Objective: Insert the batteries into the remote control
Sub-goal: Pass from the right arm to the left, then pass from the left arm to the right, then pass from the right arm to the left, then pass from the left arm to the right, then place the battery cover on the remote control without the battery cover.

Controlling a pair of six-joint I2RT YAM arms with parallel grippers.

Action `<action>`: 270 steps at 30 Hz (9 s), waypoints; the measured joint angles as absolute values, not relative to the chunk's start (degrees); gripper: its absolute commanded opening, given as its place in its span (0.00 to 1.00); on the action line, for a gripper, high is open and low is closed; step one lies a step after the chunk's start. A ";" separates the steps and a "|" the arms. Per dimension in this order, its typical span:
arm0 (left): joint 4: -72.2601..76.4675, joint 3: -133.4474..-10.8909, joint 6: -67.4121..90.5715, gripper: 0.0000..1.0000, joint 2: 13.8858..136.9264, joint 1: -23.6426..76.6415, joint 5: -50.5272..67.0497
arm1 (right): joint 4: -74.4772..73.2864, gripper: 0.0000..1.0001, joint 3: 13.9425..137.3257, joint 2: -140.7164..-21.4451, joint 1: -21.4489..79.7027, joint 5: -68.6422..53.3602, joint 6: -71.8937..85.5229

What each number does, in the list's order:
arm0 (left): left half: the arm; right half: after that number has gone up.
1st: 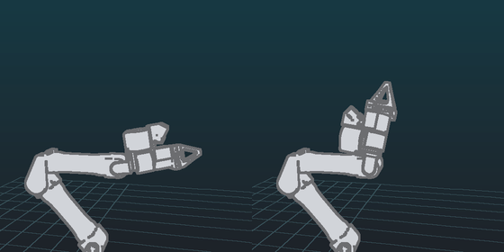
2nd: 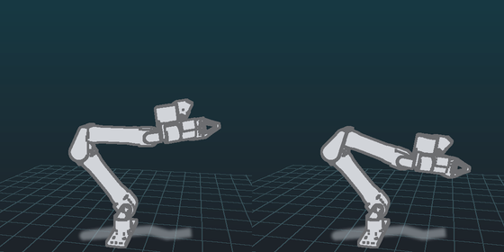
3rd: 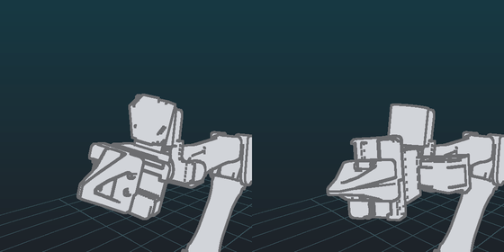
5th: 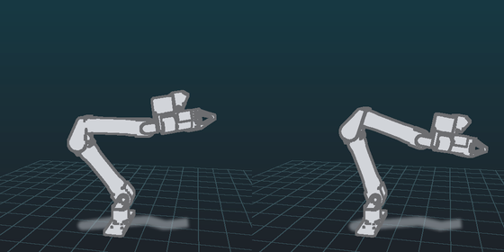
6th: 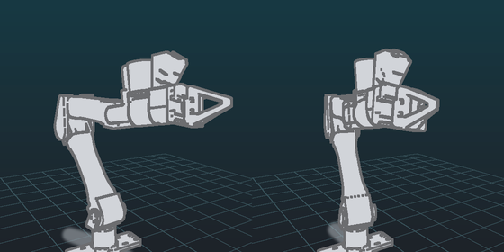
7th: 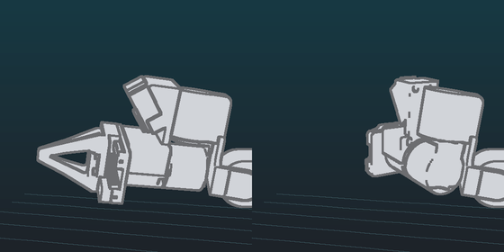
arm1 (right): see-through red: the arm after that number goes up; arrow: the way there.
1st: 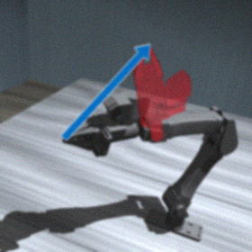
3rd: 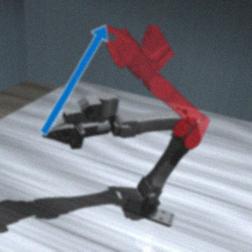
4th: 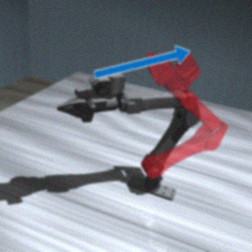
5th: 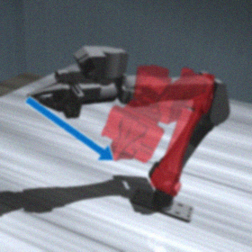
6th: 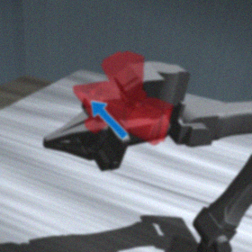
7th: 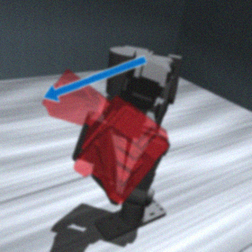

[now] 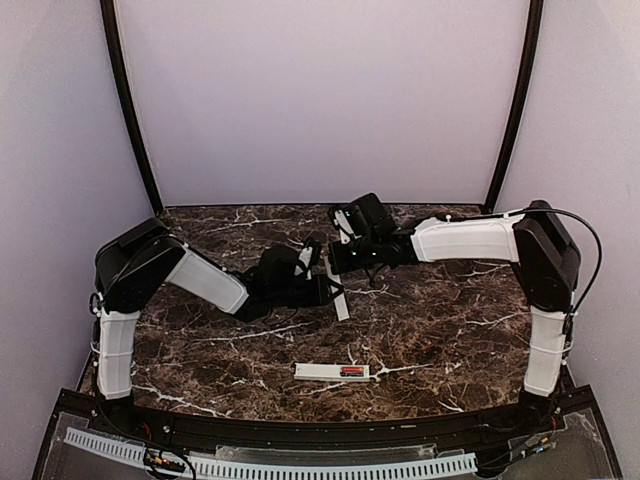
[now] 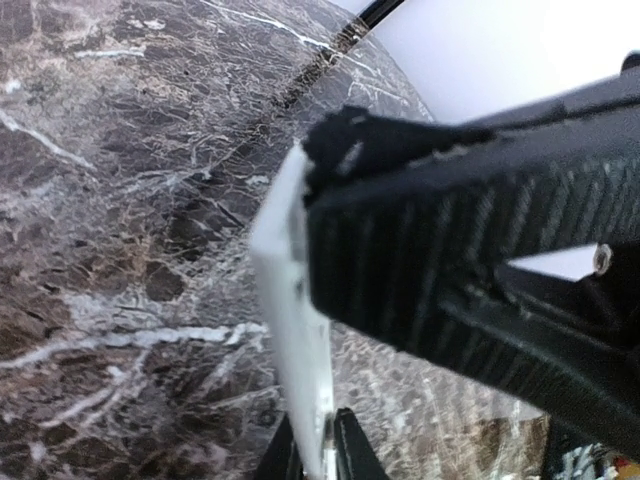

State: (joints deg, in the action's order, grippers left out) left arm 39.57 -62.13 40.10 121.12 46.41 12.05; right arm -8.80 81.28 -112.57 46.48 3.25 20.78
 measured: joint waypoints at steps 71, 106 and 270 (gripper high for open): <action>22.24 -55.70 -7.99 0.87 75.81 59.86 -0.86 | 2.13 0.00 66.74 -74.02 58.11 3.92 24.88; 17.08 -65.32 -0.56 0.09 86.19 61.28 -7.49 | 1.72 0.04 69.76 -77.76 63.46 22.74 26.33; 2.81 -38.02 7.60 0.78 49.89 53.80 -8.16 | -60.90 0.22 98.02 -121.21 69.01 0.03 -17.74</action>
State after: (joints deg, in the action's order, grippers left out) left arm 2.81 -38.02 7.60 49.89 53.80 -8.16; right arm -60.90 98.02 -121.21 69.01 0.03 -17.74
